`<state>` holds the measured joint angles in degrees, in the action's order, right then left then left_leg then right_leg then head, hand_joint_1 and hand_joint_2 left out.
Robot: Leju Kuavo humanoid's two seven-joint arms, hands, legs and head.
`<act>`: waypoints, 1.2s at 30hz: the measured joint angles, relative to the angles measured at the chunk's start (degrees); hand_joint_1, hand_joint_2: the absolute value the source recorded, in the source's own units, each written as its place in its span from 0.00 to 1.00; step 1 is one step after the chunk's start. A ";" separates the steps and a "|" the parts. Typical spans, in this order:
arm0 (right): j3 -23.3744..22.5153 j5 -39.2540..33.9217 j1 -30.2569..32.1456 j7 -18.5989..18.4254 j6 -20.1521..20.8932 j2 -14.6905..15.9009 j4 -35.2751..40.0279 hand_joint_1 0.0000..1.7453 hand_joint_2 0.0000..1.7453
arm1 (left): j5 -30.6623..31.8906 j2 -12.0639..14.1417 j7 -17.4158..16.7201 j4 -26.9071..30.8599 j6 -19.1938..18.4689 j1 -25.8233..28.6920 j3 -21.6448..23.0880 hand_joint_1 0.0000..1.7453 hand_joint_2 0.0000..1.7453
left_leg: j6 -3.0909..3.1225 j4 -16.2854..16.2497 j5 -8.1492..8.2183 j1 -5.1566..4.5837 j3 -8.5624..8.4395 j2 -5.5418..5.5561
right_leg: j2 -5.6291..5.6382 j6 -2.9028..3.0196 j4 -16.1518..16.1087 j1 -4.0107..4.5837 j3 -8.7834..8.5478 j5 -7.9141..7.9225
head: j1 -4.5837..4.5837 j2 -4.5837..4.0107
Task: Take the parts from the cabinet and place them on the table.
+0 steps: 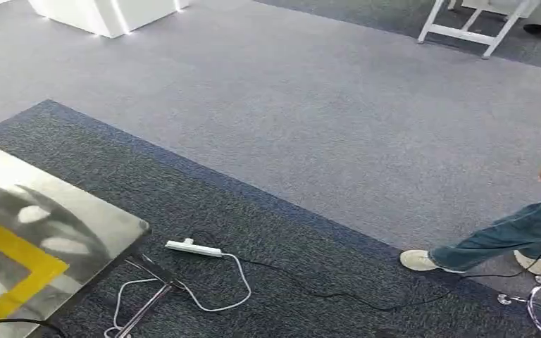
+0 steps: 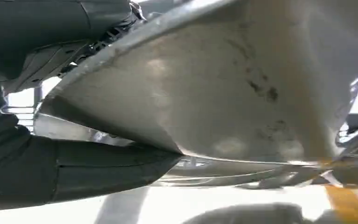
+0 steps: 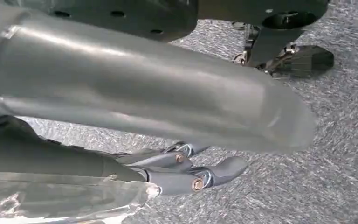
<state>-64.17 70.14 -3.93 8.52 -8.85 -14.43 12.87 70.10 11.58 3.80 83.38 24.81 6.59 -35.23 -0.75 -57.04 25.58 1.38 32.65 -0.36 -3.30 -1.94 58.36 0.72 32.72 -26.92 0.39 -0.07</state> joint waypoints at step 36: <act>0.72 -0.20 0.14 -0.87 0.77 0.04 -0.02 0.00 0.00 | 4.66 0.55 1.01 -4.72 -0.28 -0.46 -2.49 1.00 1.00 | 0.47 -0.16 -0.20 0.15 0.63 1.42 | 3.03 -0.33 18.23 -0.16 8.27 -8.29 | 0.39 0.00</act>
<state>-63.45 69.94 -3.79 7.65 -8.09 -14.38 12.85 74.75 12.13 4.81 78.66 24.52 6.14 -37.72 -0.29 -57.20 25.37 1.53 33.28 1.06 -0.27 -2.27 76.59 0.56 40.98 -35.22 0.79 -0.07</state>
